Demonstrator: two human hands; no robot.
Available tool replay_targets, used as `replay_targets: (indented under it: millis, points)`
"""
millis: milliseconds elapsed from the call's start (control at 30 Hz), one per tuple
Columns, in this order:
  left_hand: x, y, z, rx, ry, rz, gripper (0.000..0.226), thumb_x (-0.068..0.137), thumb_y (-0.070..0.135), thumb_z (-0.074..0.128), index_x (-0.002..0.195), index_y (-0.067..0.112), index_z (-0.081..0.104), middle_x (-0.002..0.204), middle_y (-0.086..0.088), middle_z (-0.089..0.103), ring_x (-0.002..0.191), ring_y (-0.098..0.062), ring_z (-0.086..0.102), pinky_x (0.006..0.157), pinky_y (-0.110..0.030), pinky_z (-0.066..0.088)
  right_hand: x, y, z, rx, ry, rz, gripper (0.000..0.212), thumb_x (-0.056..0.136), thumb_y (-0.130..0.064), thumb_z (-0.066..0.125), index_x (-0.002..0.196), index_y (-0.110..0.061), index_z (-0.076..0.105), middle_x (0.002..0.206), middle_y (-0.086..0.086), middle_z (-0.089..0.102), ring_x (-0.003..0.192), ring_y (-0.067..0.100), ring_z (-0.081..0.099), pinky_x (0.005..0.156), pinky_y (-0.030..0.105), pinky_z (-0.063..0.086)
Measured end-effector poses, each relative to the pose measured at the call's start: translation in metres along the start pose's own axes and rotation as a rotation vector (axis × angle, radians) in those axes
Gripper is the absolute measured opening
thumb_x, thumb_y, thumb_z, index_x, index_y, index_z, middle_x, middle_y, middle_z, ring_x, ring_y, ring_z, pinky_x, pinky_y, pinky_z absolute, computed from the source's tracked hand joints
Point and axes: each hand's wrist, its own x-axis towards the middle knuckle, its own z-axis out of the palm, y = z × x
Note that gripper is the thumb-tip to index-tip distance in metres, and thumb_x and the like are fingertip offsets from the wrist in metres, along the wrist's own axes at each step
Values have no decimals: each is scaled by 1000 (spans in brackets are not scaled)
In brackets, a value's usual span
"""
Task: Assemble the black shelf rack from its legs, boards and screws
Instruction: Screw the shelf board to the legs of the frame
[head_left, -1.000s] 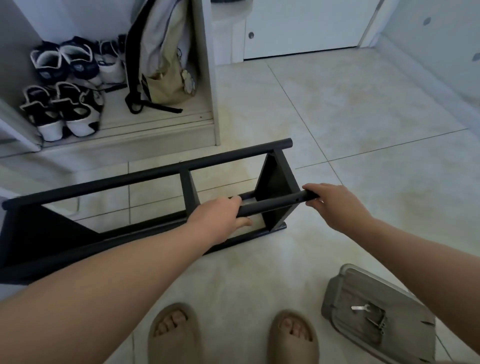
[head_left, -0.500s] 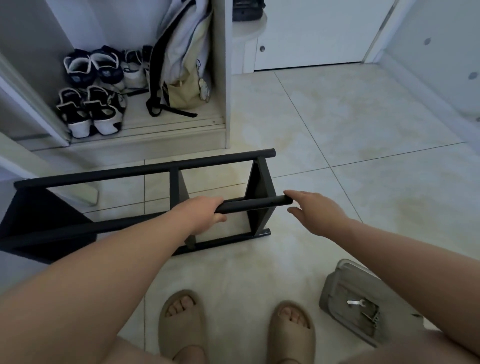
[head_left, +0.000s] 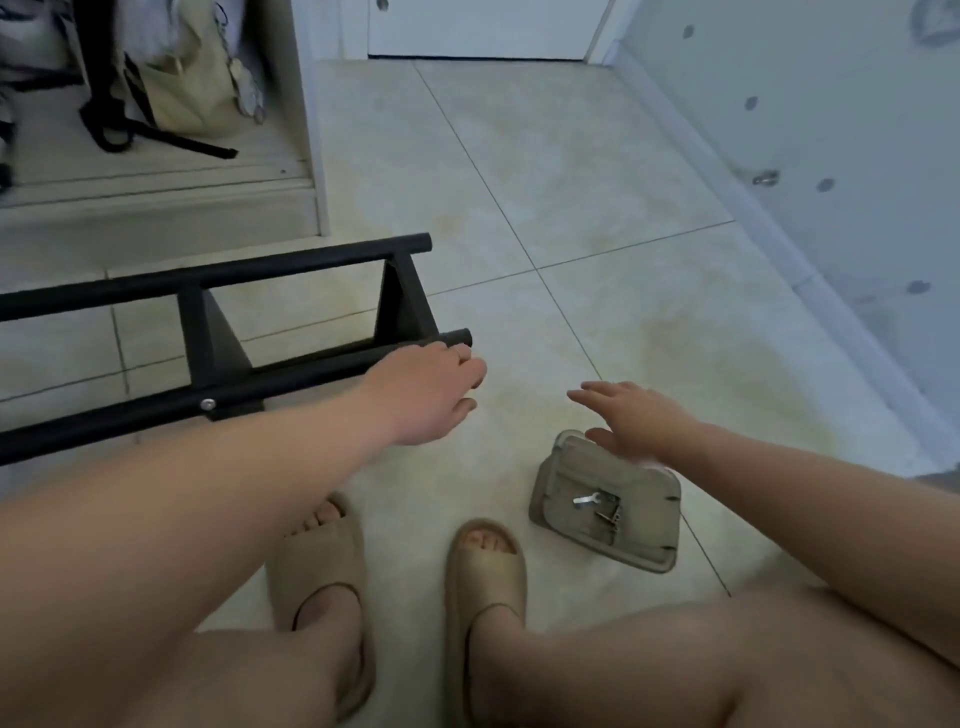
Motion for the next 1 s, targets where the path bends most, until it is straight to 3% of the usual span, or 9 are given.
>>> replay_targets:
  millis: [133,400,500,667,733,833,933,1000]
  points:
    - [24,29,28,11,-151,80,29,103,39,41,126,22,45,127,-1,51,111,-25,55,73,-37,44,-5,26,39,35,-102,49,62,105,-40,47,160,-34,19,165,-6,25,146,26,32,112,43,39]
    - [52,81,94,45,-292,250,40,96,36,55,131,21,44,140,-4,43,117,-29,52,78,-38,43,33,60,127,172,-284,45,51,105,-37,46,154,-31,35,145,5,55,130,29,53,98,37,47]
    - [66,95,118,36,-381,289,48,93,34,59,137,23,42,156,-7,29,123,-32,51,90,-42,49,51,68,163,240,-286,79,43,105,-31,44,148,-25,47,139,7,60,124,31,57,83,30,42]
    - [85,106,154,39,-514,335,50,92,39,59,139,29,44,167,-7,12,127,-33,50,94,-42,49,71,74,218,328,-314,137,32,99,-21,54,129,-21,62,124,12,67,111,34,64,85,33,50]
    - [86,109,165,53,-512,359,46,93,39,57,137,28,46,166,-7,13,127,-32,50,92,-40,47,73,76,235,310,-324,126,30,97,-17,54,126,-21,61,122,11,67,108,33,65,89,39,54]
    - [84,109,177,45,-469,357,38,97,41,52,133,29,47,164,-6,19,122,-31,51,89,-38,45,75,77,252,225,-278,76,26,97,-12,52,121,-21,57,119,9,65,103,32,65,84,41,55]
    - [84,108,183,25,-404,371,32,97,43,52,125,28,51,158,-5,30,113,-31,54,85,-38,46,78,78,264,137,-213,-3,33,100,-14,52,132,-20,52,126,8,58,110,32,62,77,37,48]
    - [84,107,185,19,-377,383,30,96,45,53,122,29,53,155,-4,34,109,-30,54,83,-38,46,81,78,265,83,-217,-41,30,101,-19,53,132,-17,54,128,10,55,114,32,59,84,40,49]
